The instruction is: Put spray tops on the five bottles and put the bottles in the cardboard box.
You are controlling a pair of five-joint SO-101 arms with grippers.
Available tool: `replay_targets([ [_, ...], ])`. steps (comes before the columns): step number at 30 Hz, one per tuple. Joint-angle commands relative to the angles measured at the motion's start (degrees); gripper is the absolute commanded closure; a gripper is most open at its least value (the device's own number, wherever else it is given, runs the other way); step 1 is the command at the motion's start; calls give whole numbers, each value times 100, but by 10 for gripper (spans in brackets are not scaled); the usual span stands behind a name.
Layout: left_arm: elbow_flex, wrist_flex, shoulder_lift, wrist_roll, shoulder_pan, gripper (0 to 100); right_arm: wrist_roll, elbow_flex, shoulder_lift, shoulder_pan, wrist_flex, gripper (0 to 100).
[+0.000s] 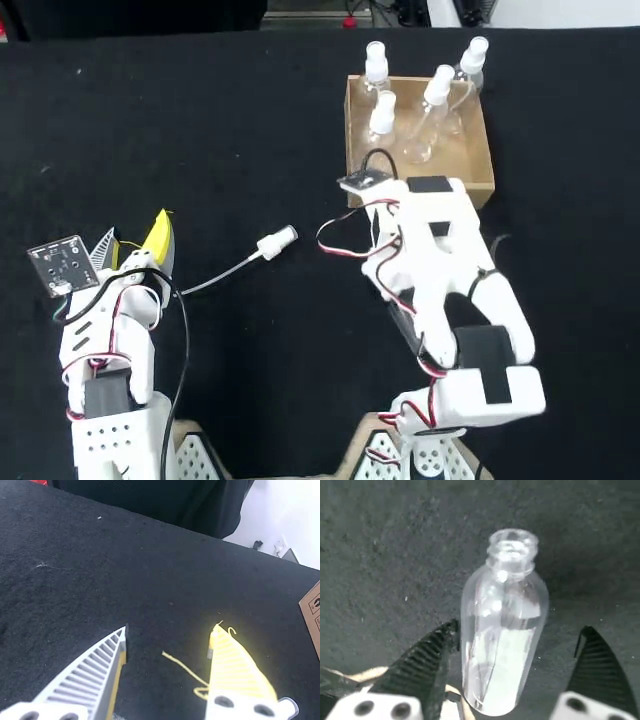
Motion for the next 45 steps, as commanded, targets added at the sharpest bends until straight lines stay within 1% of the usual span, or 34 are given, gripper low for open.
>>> replay_targets([
  [1, 119, -35, -26, -62, 57, 744, -387, -611, 295, 70, 88, 652],
  [4, 119, -44, -26, -62, 57, 744, -387, -831, 541, 53, 193, 652],
  [10, 119, -44, -26, -62, 66, 744, -431, -646, 734, -369, 167, 655],
  [11, 119, -44, -26, -62, 66, 744, -466, -576, 734, -404, 105, 668],
  [16, 119, -44, -26, -62, 66, 744, -809, -347, 681, -413, -325, 806],
  [20, 119, -44, -26, -62, 66, 744, -809, -558, 479, -413, -70, 835],
  [24, 119, -35, -26, -62, 66, 744, -782, -927, -418, -422, 580, 832],
  [28, 75, 0, -26, -62, 75, 744, -782, -875, -1771, -457, 721, 832],
  [29, 4, 9, 18, -79, 75, 744, -782, -787, -2105, -457, 624, 833],
  [32, -224, 237, 26, -501, 110, 744, -782, -295, -3073, -457, 167, 833],
  [38, -699, 1046, 35, -1398, 875, 744, -826, 1007, -4725, -457, -949, 835],
  [42, -866, 1275, 44, -1697, 998, 744, -853, 1877, -5429, -457, -1495, 835],
  [45, -1024, 1380, 105, -1837, 1007, 744, -1301, 2431, -5771, -457, -1899, 836],
])
